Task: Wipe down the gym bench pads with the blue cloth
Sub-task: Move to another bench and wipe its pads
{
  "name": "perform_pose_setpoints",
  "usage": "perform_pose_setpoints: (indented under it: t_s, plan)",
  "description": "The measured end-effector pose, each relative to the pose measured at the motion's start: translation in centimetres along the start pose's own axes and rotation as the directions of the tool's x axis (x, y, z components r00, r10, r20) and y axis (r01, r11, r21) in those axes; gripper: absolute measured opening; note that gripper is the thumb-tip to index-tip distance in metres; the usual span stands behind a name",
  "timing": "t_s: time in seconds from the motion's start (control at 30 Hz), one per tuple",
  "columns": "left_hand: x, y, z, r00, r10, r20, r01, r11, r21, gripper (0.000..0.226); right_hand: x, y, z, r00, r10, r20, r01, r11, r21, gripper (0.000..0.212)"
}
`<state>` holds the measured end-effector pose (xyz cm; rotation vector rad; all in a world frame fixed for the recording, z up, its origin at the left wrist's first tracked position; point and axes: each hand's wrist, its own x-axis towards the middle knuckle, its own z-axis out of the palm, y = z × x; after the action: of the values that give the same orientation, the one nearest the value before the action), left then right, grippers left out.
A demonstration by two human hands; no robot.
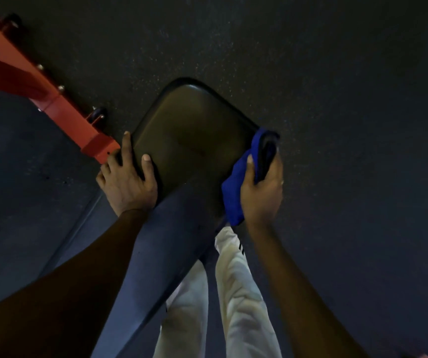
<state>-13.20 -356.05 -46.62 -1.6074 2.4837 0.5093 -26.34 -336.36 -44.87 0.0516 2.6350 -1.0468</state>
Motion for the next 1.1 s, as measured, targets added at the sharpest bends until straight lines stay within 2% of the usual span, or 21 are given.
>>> perform_pose_setpoints:
  t_s: [0.1,0.27,0.33,0.37,0.43,0.47,0.5,0.53,0.57,0.63,0.67,0.73,0.77,0.8,0.87,0.9,0.93,0.97,1.07,1.1]
  plan:
    - [0.0,0.1,-0.2,1.000,-0.004,-0.027,0.004,1.000,0.006,0.061,-3.0,1.1,-0.3,0.996,-0.074,0.044,0.073,0.997,0.007,0.068]
    - [-0.2,0.3,-0.1,1.000,0.002,-0.015,-0.003,1.000,-0.019,0.061,1.1,-0.6,0.3,0.991,-0.117,0.059,0.126,0.972,-0.198,0.067]
    - [-0.3,0.3,-0.5,1.000,0.005,-0.005,-0.005,1.000,-0.026,0.061,0.7,-0.9,0.1,0.981,-0.159,0.112,0.184,0.945,-0.270,0.069]
    - [-0.4,-0.1,-0.8,1.000,0.025,0.015,-0.024,0.999,-0.045,0.061,0.0,-0.6,-0.3,0.955,-0.233,0.185,0.282,0.906,-0.317,0.070]
    - [-0.9,-1.3,-1.6,0.991,0.114,0.072,-0.105,0.988,-0.114,0.061,-1.2,0.3,-1.0,0.831,-0.419,0.365,0.542,0.758,-0.363,0.075]
    - [-1.2,-2.4,-2.1,0.983,0.152,0.102,-0.136,0.979,-0.150,0.061,-1.3,0.6,-1.2,0.768,-0.467,0.438,0.626,0.689,-0.364,0.077]
    - [-1.8,-3.9,-2.6,0.978,0.165,0.125,-0.143,0.975,-0.168,0.062,-1.0,0.6,-1.1,0.739,-0.484,0.468,0.661,0.655,-0.366,0.077]
    - [-2.6,-5.5,-2.8,0.977,0.156,0.143,-0.132,0.977,-0.165,0.063,-0.4,0.2,-0.7,0.753,-0.480,0.450,0.647,0.663,-0.376,0.075]
    - [-3.4,-7.0,-3.1,0.978,0.138,0.155,-0.115,0.983,-0.146,0.063,0.1,-0.7,-0.1,0.799,-0.455,0.394,0.593,0.703,-0.392,0.072]
    - [-4.5,-9.2,-3.4,0.978,0.106,0.181,-0.089,0.991,-0.101,0.065,0.9,-3.0,1.7,0.902,-0.347,0.255,0.427,0.795,-0.430,0.067]
    - [-4.7,-9.9,-3.5,0.976,0.081,0.202,-0.064,0.994,-0.091,0.066,0.9,-4.1,2.6,0.931,-0.306,0.200,0.364,0.819,-0.443,0.067]
    - [-4.7,-10.8,-3.5,0.972,0.036,0.233,-0.016,0.996,-0.086,0.070,-0.4,-6.0,4.8,0.929,-0.319,0.189,0.370,0.810,-0.454,0.067]
    - [-4.7,-11.1,-3.5,0.972,0.033,0.234,-0.015,0.997,-0.080,0.072,-1.5,-6.8,5.8,0.892,-0.374,0.252,0.451,0.770,-0.451,0.068]
    - [-4.8,-11.3,-3.5,0.972,0.039,0.232,-0.023,0.997,-0.070,0.072,-2.7,-7.2,6.6,0.825,-0.444,0.350,0.563,0.700,-0.440,0.069]
    - [-4.8,-11.4,-3.3,0.974,0.054,0.221,-0.042,0.997,-0.061,0.073,-3.7,-7.7,7.6,0.649,-0.545,0.531,0.757,0.525,-0.387,0.072]
    - [-4.7,-11.4,-3.3,0.973,0.059,0.222,-0.045,0.997,-0.064,0.072,-3.1,-7.8,7.9,0.596,-0.570,0.566,0.801,0.475,-0.365,0.073]
    - [-4.6,-11.5,-3.2,0.971,0.060,0.231,-0.045,0.997,-0.070,0.072,-2.3,-7.9,8.1,0.589,-0.588,0.554,0.807,0.465,-0.364,0.072]
    - [-4.6,-11.5,-3.2,0.969,0.061,0.240,-0.044,0.996,-0.077,0.072,-1.5,-8.1,8.2,0.622,-0.595,0.509,0.783,0.485,-0.390,0.071]
    - [-4.7,-11.7,-3.1,0.970,0.089,0.227,-0.066,0.992,-0.105,0.071,-1.1,-9.9,9.3,0.799,-0.514,0.313,0.601,0.657,-0.456,0.068]
    - [-4.6,-11.9,-3.2,0.967,0.106,0.231,-0.076,0.988,-0.133,0.070,-1.9,-10.7,10.2,0.829,-0.490,0.268,0.557,0.689,-0.464,0.067]
